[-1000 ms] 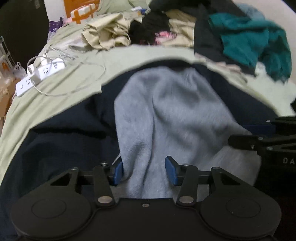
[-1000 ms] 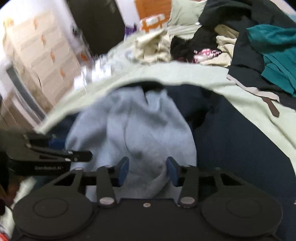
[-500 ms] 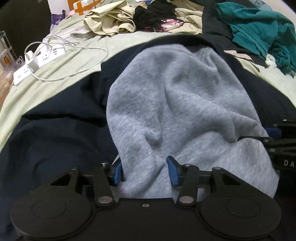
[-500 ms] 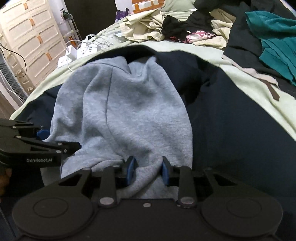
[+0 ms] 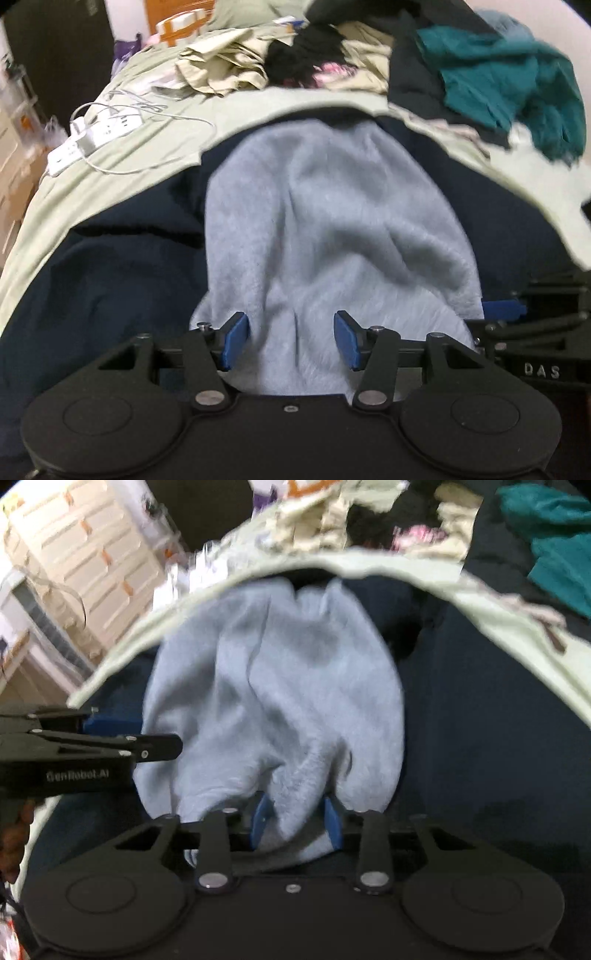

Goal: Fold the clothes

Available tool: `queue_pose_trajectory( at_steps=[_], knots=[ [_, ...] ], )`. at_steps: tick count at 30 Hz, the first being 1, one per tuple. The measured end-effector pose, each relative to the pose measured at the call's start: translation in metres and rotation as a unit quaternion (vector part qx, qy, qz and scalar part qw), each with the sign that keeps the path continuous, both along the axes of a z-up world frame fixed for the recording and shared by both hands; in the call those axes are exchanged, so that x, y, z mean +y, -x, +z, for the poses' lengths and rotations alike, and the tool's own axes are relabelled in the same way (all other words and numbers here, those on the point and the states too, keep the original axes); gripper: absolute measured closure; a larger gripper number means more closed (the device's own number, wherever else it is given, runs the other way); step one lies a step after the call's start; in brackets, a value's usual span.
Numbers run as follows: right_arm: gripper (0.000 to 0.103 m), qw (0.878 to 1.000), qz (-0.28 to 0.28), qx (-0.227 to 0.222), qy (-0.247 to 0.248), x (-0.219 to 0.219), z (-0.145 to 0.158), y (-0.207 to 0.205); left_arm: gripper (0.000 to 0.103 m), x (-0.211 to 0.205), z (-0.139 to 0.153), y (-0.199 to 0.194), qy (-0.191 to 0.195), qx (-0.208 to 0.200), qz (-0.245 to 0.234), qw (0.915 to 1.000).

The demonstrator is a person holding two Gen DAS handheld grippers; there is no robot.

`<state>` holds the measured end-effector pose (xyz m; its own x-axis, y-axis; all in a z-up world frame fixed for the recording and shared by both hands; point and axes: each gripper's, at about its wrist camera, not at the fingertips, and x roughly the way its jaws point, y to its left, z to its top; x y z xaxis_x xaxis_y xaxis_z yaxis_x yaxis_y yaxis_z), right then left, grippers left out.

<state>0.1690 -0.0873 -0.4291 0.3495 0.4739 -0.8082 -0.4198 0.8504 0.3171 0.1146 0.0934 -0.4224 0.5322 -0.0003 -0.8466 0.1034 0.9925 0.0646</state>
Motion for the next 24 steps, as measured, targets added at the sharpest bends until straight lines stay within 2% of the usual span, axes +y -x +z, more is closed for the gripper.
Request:
queue_pose_trajectory(
  at_steps=[3,5,7,11,15,16,17,18,19,20,22,24],
  knots=[
    [0.074,1.000,0.003,-0.012,0.006,0.003,-0.019,0.010,0.045,0.001,-0.030,0.002,-0.014,0.009,-0.011,0.9998],
    [0.074,1.000,-0.005,-0.017,0.009,0.005,-0.021,0.013,0.044,0.008,-0.037,0.000,0.003,0.012,0.001,0.9999],
    [0.074,1.000,-0.015,-0.016,0.008,0.005,-0.021,0.014,0.044,0.013,-0.036,-0.006,0.019,0.027,0.009,0.9994],
    [0.075,0.999,-0.024,-0.023,0.015,0.008,-0.018,0.016,0.044,0.012,-0.031,-0.011,0.011,0.045,-0.007,0.9989],
    [0.074,0.997,-0.075,-0.004,-0.025,-0.008,-0.005,0.016,0.043,0.010,-0.011,-0.016,0.011,0.060,-0.016,0.9980],
    [0.068,0.994,-0.098,0.003,-0.042,-0.017,0.001,0.017,0.043,0.010,-0.005,-0.018,0.017,0.070,-0.016,0.9973],
    [0.055,0.991,-0.121,0.009,-0.058,-0.026,0.008,0.019,0.043,0.011,-0.001,-0.023,0.026,0.091,-0.013,0.9954],
    [0.048,0.986,-0.150,0.002,-0.071,-0.038,0.018,0.024,0.044,0.009,0.001,-0.027,0.030,0.108,-0.009,0.9937],
    [0.033,0.981,-0.179,-0.017,-0.078,-0.052,0.029,0.033,0.044,0.008,0.007,-0.028,0.032,0.104,-0.009,0.9940],
    [0.019,0.975,-0.202,-0.036,-0.083,-0.065,0.037,0.043,0.043,0.004,0.018,-0.030,0.026,0.086,-0.016,0.9958],
    [0.015,0.967,-0.231,-0.053,-0.093,-0.082,0.045,0.057,0.043,-0.008,0.035,-0.029,-0.003,0.038,-0.040,0.9985],
    [0.010,0.952,-0.282,-0.057,-0.104,-0.110,0.047,0.080,0.039,-0.023,0.053,-0.026,-0.014,-0.016,-0.069,0.9974]
  ],
)
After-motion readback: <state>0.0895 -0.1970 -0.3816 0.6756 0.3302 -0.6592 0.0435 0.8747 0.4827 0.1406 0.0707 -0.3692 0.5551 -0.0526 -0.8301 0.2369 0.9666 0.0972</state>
